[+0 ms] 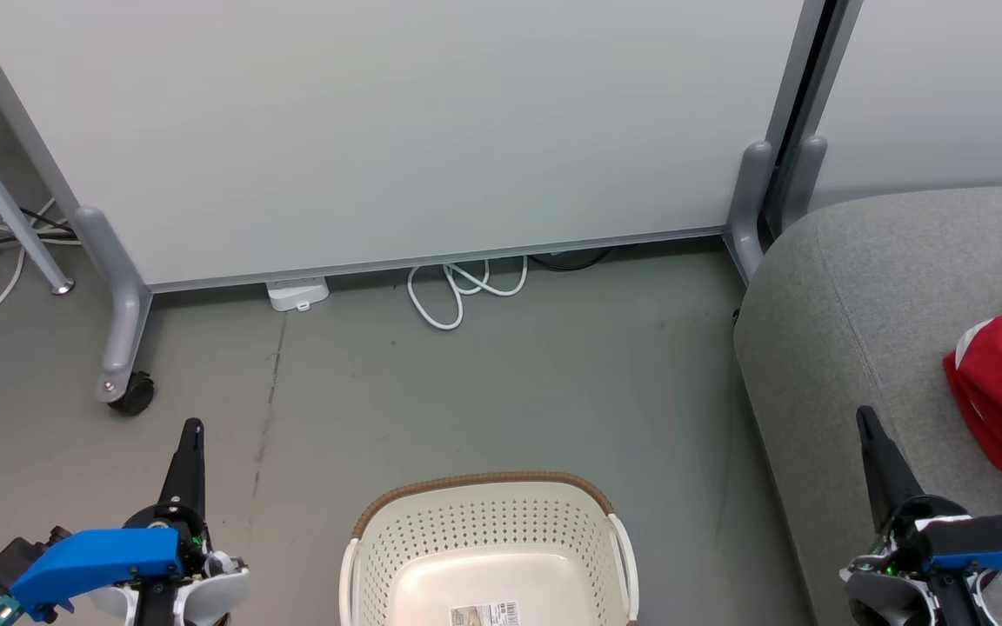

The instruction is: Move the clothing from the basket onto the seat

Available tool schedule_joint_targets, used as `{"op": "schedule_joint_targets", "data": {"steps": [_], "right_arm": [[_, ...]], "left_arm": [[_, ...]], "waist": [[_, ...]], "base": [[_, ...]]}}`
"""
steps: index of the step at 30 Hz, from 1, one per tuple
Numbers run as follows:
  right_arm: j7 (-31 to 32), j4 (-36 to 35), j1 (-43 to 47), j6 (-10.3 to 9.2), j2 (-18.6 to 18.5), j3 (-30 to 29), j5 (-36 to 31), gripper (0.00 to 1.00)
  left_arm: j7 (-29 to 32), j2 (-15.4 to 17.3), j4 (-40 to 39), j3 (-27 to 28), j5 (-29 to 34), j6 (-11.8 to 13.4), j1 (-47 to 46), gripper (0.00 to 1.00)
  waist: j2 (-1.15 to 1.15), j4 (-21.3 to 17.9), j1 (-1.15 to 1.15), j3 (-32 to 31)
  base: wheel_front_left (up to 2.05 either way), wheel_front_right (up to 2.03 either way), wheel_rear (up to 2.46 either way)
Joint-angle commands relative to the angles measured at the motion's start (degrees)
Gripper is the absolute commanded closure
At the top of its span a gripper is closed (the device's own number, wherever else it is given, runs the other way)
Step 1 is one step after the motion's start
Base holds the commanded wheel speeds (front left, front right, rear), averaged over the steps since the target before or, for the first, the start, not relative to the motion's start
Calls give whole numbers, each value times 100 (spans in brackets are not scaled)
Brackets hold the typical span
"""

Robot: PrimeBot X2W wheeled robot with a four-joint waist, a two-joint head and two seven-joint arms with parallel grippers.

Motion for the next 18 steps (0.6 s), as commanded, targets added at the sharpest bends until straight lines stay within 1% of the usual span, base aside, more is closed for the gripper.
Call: {"op": "schedule_joint_targets", "data": {"steps": [1, 16, 18], "right_arm": [[26, -24, -96, 2, -14, -24, 132, 100], [120, -14, -137, 2, -15, -46, 760, 100], [121, -14, -137, 2, -15, -46, 748, 100]], "left_arm": [[33, -2, -43, 43, -102, -46, -103, 100], [183, -11, -115, 114, -674, -52, -143, 100], [190, -12, -114, 114, -663, -52, -134, 100]], "waist": [[0, -2, 0, 1], [0, -21, 0, 17], [0, -21, 0, 17]], "base": [[0, 0, 0], [0, 0, 0], [0, 0, 0]]}}
